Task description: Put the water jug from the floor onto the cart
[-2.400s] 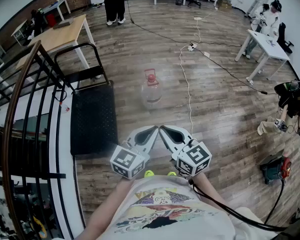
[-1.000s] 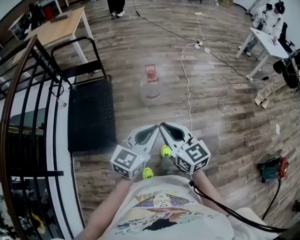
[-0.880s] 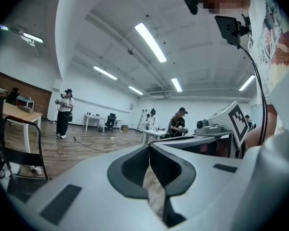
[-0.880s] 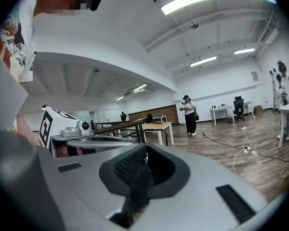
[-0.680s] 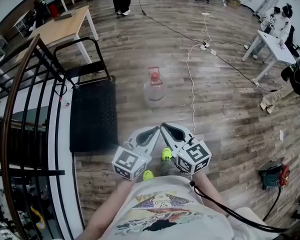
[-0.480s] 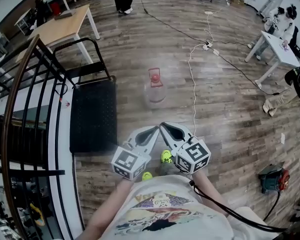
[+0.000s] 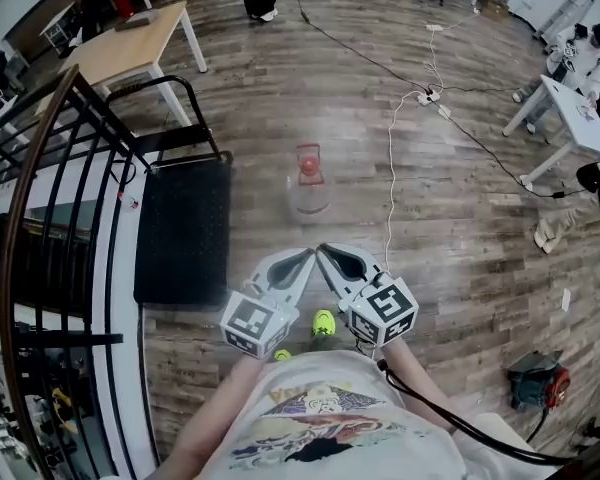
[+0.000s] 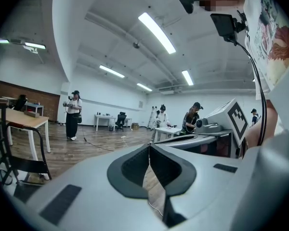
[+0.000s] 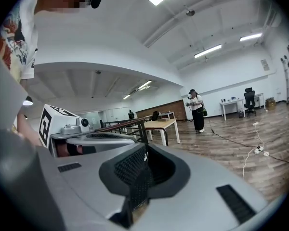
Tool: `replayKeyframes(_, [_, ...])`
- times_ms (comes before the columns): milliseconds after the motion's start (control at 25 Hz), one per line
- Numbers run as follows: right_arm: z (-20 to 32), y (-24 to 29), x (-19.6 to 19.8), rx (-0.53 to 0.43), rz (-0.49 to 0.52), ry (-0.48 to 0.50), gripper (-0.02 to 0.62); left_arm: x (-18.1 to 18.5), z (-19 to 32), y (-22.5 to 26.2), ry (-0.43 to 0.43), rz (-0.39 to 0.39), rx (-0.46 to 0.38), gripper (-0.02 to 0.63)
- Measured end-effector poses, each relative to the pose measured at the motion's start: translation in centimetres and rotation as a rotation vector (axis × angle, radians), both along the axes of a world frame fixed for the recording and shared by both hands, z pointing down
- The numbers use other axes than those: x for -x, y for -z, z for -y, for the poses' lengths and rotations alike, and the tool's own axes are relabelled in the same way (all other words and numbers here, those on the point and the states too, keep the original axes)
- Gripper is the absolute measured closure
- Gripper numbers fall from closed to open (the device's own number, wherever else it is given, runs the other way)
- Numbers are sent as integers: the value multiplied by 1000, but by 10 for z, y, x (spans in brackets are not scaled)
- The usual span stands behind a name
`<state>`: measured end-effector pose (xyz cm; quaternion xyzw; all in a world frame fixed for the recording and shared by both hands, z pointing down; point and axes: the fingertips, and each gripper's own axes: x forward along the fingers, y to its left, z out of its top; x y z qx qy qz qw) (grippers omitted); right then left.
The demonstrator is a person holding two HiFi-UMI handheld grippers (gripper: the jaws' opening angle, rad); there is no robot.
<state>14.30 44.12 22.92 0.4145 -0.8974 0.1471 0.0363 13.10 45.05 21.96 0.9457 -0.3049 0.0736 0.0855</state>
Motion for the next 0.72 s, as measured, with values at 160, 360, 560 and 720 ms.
replayKeyframes(160, [17,-8,-19,10,-8,11,565,-19,17,-4,31,3,-9,592])
replayKeyframes(360, [37,-13,-35,12,-7,41,565,-36,37,-9,70,1,-7,592])
replayKeyframes(560, [52,-17,-49,17,14,48,565,-50,50,-11,65,10,-8,592])
replayKeyframes(720, [61,-20,-52,27,25,40,565,-53,58,-14,64,13,3,592])
